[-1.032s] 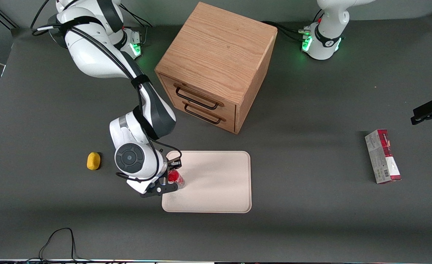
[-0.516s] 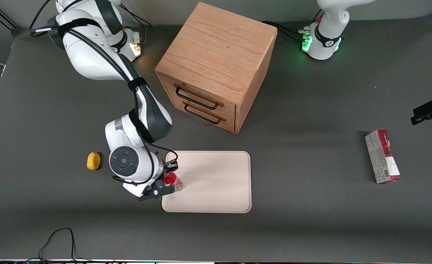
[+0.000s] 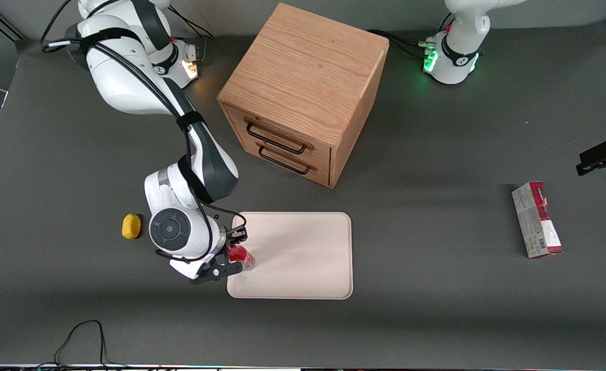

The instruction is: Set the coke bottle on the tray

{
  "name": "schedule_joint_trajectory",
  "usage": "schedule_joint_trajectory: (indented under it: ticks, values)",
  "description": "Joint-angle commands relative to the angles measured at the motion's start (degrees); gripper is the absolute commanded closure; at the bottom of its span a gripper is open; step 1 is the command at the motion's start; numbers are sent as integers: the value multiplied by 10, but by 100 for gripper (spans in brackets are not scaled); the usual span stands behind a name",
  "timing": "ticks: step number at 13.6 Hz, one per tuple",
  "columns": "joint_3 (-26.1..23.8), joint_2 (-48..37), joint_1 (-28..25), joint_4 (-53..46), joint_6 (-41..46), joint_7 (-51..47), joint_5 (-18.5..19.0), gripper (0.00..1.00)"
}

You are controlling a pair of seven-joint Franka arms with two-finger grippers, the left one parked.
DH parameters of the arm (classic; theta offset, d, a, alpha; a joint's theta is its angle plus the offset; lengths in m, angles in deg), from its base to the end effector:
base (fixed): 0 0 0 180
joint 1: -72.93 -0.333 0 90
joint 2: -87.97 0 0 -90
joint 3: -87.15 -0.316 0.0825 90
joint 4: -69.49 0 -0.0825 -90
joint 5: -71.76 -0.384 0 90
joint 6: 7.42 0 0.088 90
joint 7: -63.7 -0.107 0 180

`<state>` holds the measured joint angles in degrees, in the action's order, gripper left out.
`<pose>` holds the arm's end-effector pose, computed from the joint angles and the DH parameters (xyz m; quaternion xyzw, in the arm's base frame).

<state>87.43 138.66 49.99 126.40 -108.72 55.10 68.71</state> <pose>0.7023 0.2997 0.3160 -0.9914 -0.1164 0.0593 0.0082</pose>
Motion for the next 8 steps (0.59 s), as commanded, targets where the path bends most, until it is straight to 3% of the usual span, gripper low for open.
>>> schedule_joint_trajectory:
  ticks: [1,5,8]
  values:
    - [0,10,0,-22,4,-9,6,0]
    - [0,-5,-1,-21,30,-12,2,0]
    - [0,-40,-1,-13,96,-23,2,0]
